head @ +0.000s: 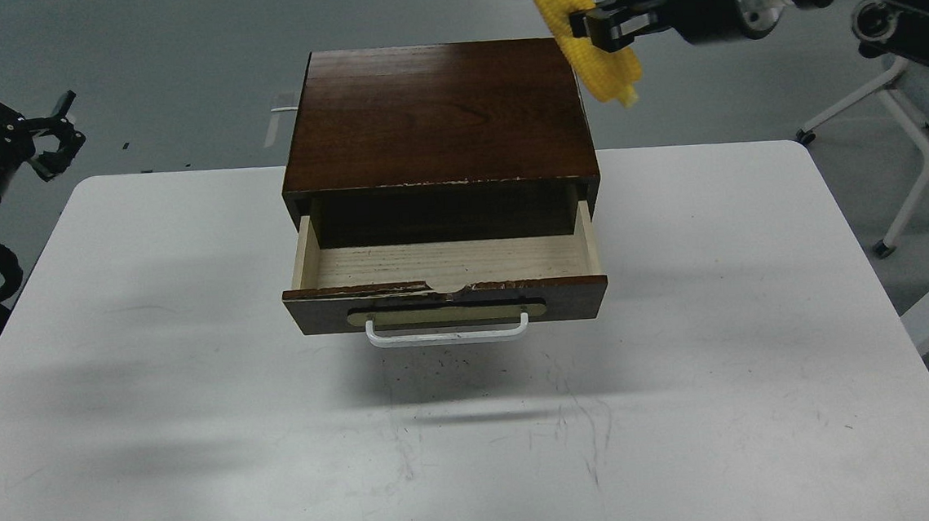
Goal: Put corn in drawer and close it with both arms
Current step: 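Lift the corn with the right gripper and carry it over the drawer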
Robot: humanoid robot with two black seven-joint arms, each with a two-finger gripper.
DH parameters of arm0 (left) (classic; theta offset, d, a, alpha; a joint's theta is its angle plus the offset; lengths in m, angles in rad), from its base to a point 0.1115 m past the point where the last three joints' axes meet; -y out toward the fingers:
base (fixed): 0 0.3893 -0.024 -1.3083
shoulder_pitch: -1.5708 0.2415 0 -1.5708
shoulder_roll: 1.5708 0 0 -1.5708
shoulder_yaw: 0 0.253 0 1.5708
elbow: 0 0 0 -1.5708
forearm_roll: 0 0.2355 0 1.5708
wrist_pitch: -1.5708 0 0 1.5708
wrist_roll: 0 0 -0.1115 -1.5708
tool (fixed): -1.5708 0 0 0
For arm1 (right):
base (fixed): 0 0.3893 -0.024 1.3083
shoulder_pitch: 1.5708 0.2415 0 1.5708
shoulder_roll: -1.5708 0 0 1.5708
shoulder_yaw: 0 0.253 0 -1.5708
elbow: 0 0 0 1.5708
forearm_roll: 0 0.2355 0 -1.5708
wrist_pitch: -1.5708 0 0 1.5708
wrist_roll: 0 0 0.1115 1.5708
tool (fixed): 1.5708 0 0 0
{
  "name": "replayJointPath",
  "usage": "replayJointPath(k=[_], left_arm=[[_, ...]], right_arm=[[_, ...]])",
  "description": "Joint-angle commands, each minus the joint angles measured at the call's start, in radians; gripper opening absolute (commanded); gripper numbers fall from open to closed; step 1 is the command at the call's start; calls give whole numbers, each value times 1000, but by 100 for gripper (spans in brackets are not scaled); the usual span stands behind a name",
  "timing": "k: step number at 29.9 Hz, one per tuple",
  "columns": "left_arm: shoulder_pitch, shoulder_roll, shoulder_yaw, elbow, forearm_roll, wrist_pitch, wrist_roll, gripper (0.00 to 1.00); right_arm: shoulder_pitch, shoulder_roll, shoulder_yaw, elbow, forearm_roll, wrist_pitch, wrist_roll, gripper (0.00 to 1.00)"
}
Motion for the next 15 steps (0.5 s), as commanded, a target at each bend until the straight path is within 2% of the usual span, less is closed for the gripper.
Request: replayJointPath(k=[1, 6, 13, 14, 15], left_arm=[[-6, 0, 1, 0, 5, 0, 0, 98], [-4, 4, 1, 0, 9, 0, 3, 98], [-3, 35, 1, 1, 27, 0, 2, 98], [-3, 36, 1, 0, 27, 0, 2, 98], [-3, 44, 1, 0, 27, 0, 0, 98]], right_arm=[[7, 90, -2, 28, -139, 5, 4, 0], [8, 151, -7, 86, -293, 6, 6, 0], [-3, 185, -128, 155, -337, 9, 6, 0], [-6, 185, -134, 159, -346, 9, 6, 1], [-9, 185, -137, 160, -351, 9, 6, 8]])
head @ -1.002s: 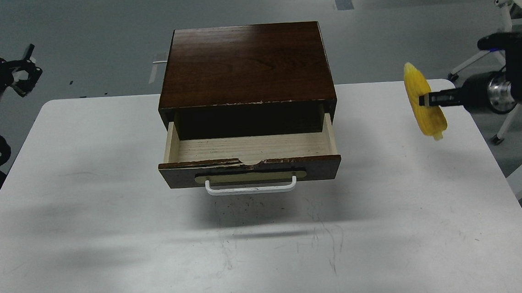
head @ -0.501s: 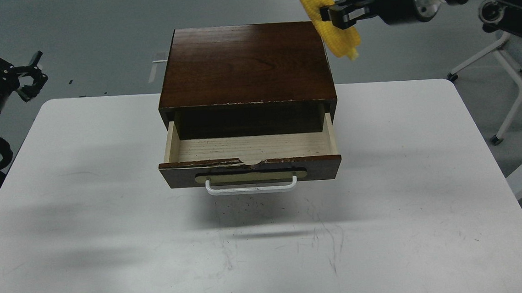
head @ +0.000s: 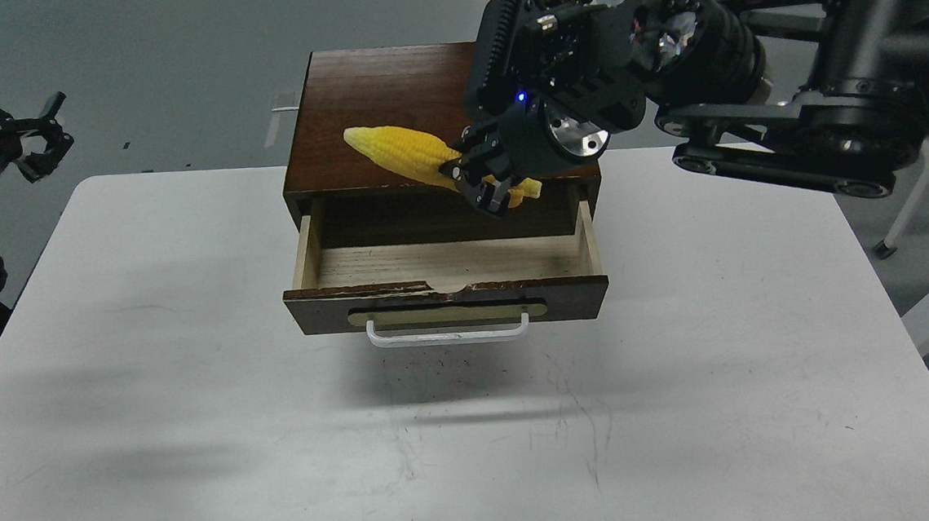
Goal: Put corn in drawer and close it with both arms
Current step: 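Lift the corn with the right gripper and carry it over the drawer, then lower the corn into the drawer and open the right gripper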
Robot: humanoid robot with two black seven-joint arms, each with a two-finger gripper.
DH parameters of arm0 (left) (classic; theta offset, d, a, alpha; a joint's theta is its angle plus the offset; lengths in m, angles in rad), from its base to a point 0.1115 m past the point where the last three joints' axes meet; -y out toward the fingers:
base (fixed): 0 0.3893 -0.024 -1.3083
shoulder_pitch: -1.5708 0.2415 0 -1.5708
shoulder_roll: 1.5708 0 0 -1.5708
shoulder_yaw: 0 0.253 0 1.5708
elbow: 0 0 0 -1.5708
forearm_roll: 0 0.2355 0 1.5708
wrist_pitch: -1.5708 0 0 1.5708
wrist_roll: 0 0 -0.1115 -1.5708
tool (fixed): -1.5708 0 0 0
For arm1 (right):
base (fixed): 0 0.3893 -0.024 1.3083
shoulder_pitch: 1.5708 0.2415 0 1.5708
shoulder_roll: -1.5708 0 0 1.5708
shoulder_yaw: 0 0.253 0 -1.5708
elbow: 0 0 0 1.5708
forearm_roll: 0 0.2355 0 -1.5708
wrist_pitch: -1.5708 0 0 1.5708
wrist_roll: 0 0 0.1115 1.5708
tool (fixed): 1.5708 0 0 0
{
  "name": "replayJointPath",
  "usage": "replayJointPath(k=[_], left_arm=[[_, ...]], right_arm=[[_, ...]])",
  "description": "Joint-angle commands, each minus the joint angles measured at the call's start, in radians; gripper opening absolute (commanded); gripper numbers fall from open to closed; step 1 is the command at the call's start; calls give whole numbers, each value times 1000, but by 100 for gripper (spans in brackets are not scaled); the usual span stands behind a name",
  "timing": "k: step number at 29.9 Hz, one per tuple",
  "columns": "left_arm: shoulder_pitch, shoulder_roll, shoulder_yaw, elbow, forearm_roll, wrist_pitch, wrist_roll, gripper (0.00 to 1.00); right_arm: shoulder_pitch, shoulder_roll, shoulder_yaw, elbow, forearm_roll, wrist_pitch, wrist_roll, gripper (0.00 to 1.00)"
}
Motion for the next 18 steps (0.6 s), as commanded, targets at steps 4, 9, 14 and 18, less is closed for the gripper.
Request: replayJointPath(k=[4, 9, 14, 18], left_arm=[[-1, 34, -3, 0, -1, 0, -11, 98], [-1, 41, -11, 0, -3, 0, -14, 98], [-7, 41, -5, 0, -1, 0, -11, 98], [-9, 38, 2, -2, 3, 0, -6, 98]], right_arm=[[-27, 2, -27, 7, -18, -2, 1, 29], [-25, 22, -25, 7, -6, -5, 24, 66], [-33, 17, 4, 4, -1, -12, 38, 74], [-43, 4, 94, -7, 26, -12, 38, 81]])
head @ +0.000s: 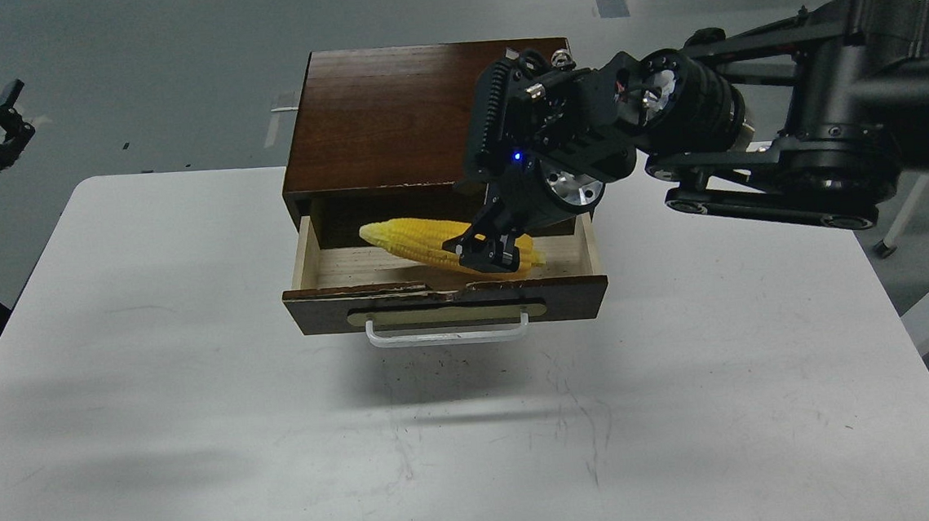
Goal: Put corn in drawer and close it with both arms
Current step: 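Lower the corn into the drawer and open the right gripper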
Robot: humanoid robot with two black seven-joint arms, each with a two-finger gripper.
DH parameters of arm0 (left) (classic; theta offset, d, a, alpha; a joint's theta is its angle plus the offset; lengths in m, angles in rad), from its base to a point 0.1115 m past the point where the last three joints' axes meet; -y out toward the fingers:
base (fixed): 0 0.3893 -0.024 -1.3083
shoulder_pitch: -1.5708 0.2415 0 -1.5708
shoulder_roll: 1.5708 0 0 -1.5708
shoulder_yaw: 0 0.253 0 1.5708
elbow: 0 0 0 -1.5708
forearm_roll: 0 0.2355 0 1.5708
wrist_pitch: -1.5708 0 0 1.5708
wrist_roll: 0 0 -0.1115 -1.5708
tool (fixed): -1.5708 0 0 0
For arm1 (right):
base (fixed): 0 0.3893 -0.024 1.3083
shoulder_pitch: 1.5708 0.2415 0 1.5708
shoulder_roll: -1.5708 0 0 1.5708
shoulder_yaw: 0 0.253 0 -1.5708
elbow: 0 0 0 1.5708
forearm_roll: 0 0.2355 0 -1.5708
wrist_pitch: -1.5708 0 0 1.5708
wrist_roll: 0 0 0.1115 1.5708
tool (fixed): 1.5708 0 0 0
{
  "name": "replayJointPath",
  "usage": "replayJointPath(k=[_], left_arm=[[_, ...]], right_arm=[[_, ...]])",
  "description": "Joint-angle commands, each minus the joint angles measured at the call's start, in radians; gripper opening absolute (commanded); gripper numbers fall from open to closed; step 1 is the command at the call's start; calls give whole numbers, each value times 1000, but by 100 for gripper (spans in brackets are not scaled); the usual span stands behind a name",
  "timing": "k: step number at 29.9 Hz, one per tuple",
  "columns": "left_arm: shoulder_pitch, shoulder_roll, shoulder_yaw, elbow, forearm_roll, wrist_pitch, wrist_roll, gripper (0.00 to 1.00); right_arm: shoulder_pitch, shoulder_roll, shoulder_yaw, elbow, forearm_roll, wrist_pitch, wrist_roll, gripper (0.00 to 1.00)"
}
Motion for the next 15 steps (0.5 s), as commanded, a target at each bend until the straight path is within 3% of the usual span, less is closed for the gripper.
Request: replayJointPath(k=[1, 5, 9, 15], left_arm=[[-1, -1, 3, -9, 19, 0, 3, 98], [-7, 0, -2, -12, 125, 0, 0, 98], [-36, 14, 2, -19, 168, 0, 0, 97], [-102, 69, -2, -160, 295, 0, -8, 95]], right_arm=[[-18, -25, 95, -15, 62, -1, 0, 82], [-59, -94, 211, -56, 282, -1, -8, 96], [-90, -161, 275, -119, 453, -2, -8, 99], [-193, -209, 375, -349, 836, -19, -8, 100]])
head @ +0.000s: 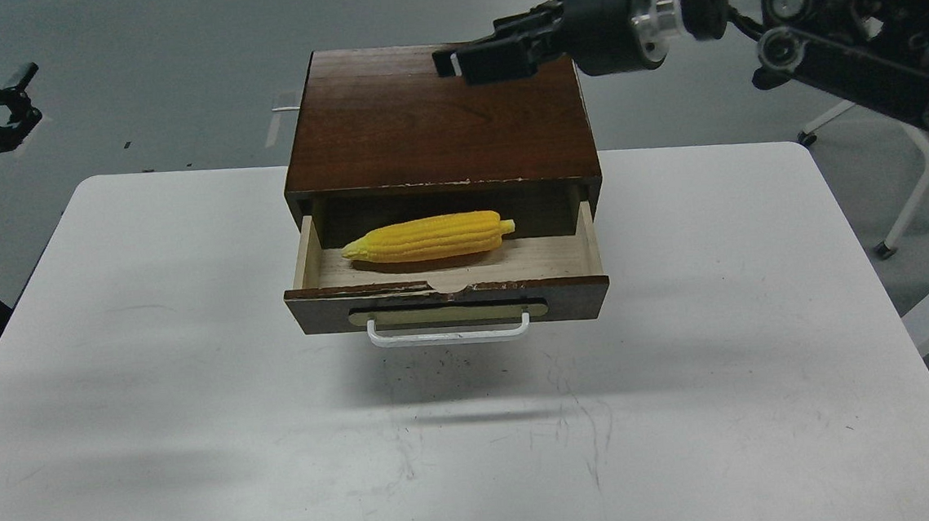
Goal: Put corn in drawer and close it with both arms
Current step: 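Lower the corn into the drawer and open the right gripper, then withdraw the right arm and bring the left gripper toward the drawer front, then position the left gripper against the drawer front near the white handle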
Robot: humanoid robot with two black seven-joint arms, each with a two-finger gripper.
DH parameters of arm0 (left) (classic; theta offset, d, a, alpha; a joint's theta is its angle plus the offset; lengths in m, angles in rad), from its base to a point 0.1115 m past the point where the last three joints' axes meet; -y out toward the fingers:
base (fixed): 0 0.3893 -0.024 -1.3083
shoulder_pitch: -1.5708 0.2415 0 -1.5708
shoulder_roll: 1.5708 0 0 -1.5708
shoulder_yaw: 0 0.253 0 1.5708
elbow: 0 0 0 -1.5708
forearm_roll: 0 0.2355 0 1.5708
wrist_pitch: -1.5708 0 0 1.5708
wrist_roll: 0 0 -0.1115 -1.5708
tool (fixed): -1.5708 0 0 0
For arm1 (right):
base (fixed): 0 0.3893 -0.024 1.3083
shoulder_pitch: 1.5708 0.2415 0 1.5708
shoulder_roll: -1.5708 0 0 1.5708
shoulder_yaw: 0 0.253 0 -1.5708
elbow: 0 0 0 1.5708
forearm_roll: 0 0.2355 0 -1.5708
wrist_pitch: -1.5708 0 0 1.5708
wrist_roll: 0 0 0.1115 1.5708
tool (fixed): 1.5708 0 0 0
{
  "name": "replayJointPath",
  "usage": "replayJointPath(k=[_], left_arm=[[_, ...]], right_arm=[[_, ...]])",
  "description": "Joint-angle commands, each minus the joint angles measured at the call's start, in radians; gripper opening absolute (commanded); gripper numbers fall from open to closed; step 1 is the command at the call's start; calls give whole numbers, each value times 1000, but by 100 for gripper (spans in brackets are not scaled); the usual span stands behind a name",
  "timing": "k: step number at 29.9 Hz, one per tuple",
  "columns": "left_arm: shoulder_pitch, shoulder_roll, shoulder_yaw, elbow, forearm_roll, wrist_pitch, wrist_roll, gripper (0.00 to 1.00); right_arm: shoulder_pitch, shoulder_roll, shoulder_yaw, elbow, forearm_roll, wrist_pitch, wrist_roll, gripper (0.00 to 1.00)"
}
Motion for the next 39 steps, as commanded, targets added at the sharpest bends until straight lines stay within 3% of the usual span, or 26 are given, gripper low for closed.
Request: replayJointPath(k=[1, 5, 7, 11, 15, 20, 23, 25, 30, 39], left_arm=[[-24, 29, -1, -120, 93, 0, -2, 95], [-26, 72, -1, -288, 233, 0, -2, 95], [-24, 89, 1, -430, 346, 0, -2, 93], [-12, 104, -2, -607, 515, 0, -7, 93], [12, 139, 2, -832, 762, 0, -64, 90], [132, 178, 2, -1033, 1043, 0, -76, 86], [203, 190, 2, -1124, 1189, 0, -108, 77], [236, 183, 2, -1144, 1289, 0, -119, 66], [249, 140, 25, -1144, 1416, 0, -131, 1], [226, 103, 168, -1144, 1528, 0, -153, 0]], right_arm=[[-81, -11, 67, -173, 275, -19, 0, 100], [-146, -11, 107, -301, 500, -20, 3, 100], [-200, -11, 123, -363, 644, -20, 8, 100], [-267, -12, 167, -381, 777, -22, 10, 100], [-371, -34, 305, -463, 1051, -14, 8, 100], [-471, -39, 414, -601, 1368, 3, -1, 100], [-508, -29, 428, -647, 1462, 3, -1, 100], [-525, -23, 430, -667, 1480, 3, 5, 100], [-547, -12, 442, -669, 1482, 6, 8, 100], [-547, -19, 445, -686, 1480, 9, 8, 100]])
